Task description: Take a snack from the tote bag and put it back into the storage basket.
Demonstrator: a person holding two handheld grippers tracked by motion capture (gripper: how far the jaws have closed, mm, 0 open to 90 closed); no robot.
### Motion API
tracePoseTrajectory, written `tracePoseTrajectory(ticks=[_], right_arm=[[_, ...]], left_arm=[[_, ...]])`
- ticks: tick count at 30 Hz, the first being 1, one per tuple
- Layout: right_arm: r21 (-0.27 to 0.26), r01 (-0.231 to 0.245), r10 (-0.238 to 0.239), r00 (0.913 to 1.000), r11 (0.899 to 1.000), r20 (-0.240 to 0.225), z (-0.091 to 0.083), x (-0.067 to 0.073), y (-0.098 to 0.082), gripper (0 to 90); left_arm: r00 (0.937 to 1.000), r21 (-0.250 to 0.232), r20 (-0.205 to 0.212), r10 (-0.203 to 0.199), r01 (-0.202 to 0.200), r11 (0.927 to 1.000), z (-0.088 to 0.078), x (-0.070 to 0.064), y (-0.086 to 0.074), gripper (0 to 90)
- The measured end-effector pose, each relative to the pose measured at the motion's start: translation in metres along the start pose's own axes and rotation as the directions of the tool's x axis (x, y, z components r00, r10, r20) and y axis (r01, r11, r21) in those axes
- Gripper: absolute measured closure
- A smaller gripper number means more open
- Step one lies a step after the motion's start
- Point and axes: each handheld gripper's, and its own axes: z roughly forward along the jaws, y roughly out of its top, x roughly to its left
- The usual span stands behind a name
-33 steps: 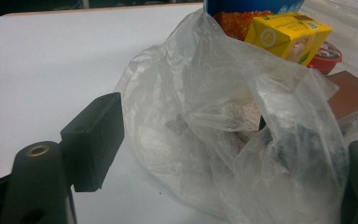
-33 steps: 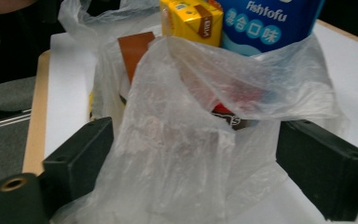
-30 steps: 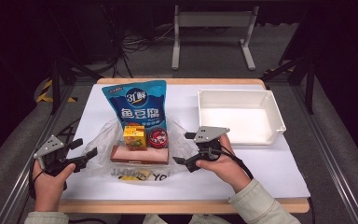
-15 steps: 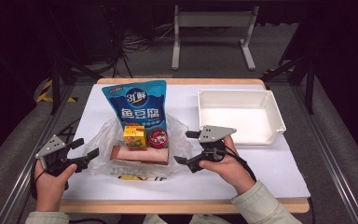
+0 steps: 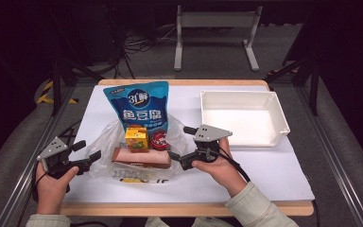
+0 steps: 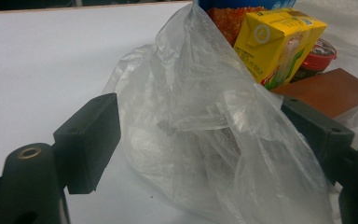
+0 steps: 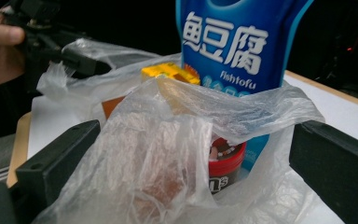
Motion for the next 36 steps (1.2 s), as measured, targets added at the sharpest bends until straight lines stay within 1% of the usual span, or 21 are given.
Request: tracePoseTrajectory(ticks=[4,6,7,8,9,10,11,13,14,15,16,17,18,19,20,21,25,27,31,34,36], right_arm=[[-0.035,-0.008,0.008,0.9999,0.999,-0.009,-0.004,0.001,0.003,4.0],[-0.049,0.003,-0.003,1.0,0.999,0.005,-0.006,0.001,0.004,4.2],[-0.054,0.004,-0.003,0.9999,0.999,0.012,-0.007,0.001,0.004,4.2],[-0.054,0.004,-0.003,0.9999,0.999,0.012,-0.007,0.001,0.004,4.2],[-0.053,-0.005,0.005,0.9999,0.999,0.011,-0.007,0.0,0.003,4.2],[-0.053,-0.005,0.005,0.9999,0.999,0.011,-0.007,0.0,0.003,4.2],[-0.048,-0.001,0.001,0.9998,0.999,0.019,-0.007,0.0,0.002,4.3],[-0.04,-0.002,0.003,0.9997,0.999,0.022,-0.006,0.0,0.001,4.6],[-0.039,-0.009,0.01,0.9998,0.999,0.02,-0.005,-0.001,-0.001,4.7],[-0.032,-0.013,0.014,0.9997,0.999,0.019,-0.004,-0.002,-0.002,4.7],[-0.025,-0.017,0.018,0.9996,1.0,0.02,-0.003,-0.002,-0.004,4.7],[-0.018,-0.021,0.022,0.9996,1.0,0.021,-0.002,-0.003,-0.006,4.8],[-0.013,-0.024,0.024,0.9995,1.0,0.019,-0.001,-0.004,-0.007,4.8],[-0.009,-0.026,0.027,0.9995,1.0,0.018,-0.001,-0.004,-0.008,4.8],[-0.009,-0.026,0.027,0.9995,1.0,0.018,-0.001,-0.004,-0.008,4.8],[-0.006,-0.029,0.03,0.9993,1.0,0.021,0.0,-0.005,-0.009,4.9],[-0.004,-0.031,0.031,0.9992,1.0,0.024,-0.001,-0.006,-0.01,5.0],[-0.001,-0.035,0.035,0.9991,0.999,0.024,-0.001,-0.007,-0.012,5.1],[0.011,-0.043,0.042,0.9988,0.999,0.023,0.0,-0.008,-0.015,5.1],[0.018,-0.037,0.037,0.999,0.999,0.025,0.001,-0.008,-0.016,5.1],[0.018,-0.035,0.034,0.9991,0.999,0.026,0.002,-0.008,-0.016,5.0]], left_arm=[[1.0,0.003,0.0,0.001,-0.001,1.0,0.001,0.0,0.0,19.7],[1.0,0.002,-0.004,0.003,-0.003,1.0,0.0,-0.001,0.0,19.7],[0.9997,-0.006,-0.017,0.017,-0.017,0.9998,-0.002,-0.002,0.001,19.7],[0.9997,-0.006,-0.017,0.017,-0.017,0.9998,-0.002,-0.002,0.001,19.8],[0.9995,-0.021,-0.023,0.022,-0.022,0.9995,-0.006,-0.003,0.004,19.5],[0.9995,-0.021,-0.023,0.022,-0.022,0.9995,-0.006,-0.003,0.004,18.9],[0.9994,-0.049,-0.031,0.018,-0.02,0.9986,-0.011,-0.003,0.008,17.6],[0.9992,-0.082,-0.037,0.015,-0.018,0.9965,-0.017,-0.004,0.01,14.6],[0.999,-0.101,-0.039,0.021,-0.025,0.9945,-0.021,-0.005,0.012,13.5],[0.999,-0.101,-0.039,0.021,-0.025,0.9945,-0.021,-0.005,0.012,12.0],[0.999,-0.138,-0.029,0.033,-0.037,0.9898,-0.028,-0.008,0.017,11.1],[0.999,-0.138,-0.029,0.033,-0.037,0.9898,-0.028,-0.008,0.017,10.1],[0.9992,-0.148,-0.018,0.035,-0.038,0.9882,-0.03,-0.009,0.019,9.5],[0.9994,-0.173,-0.006,0.034,-0.034,0.9843,-0.033,-0.01,0.021,9.0],[0.9994,-0.173,-0.006,0.034,-0.034,0.9843,-0.033,-0.01,0.021,8.6],[0.9999,-0.171,0.004,0.017,-0.016,0.9851,-0.035,-0.009,0.022,7.7],[0.9998,-0.18,-0.007,0.021,-0.022,0.9835,-0.04,-0.01,0.023,7.4],[0.9993,-0.193,-0.016,0.032,-0.035,0.9806,-0.047,-0.014,0.028,7.4],[0.9966,-0.21,-0.05,0.066,-0.075,0.9748,-0.061,-0.028,0.038,7.4],[0.9944,-0.193,-0.032,0.101,-0.105,0.9757,-0.063,-0.045,0.045,7.6],[0.991,-0.189,-0.007,0.133,-0.132,0.973,-0.061,-0.059,0.049,8.2]])
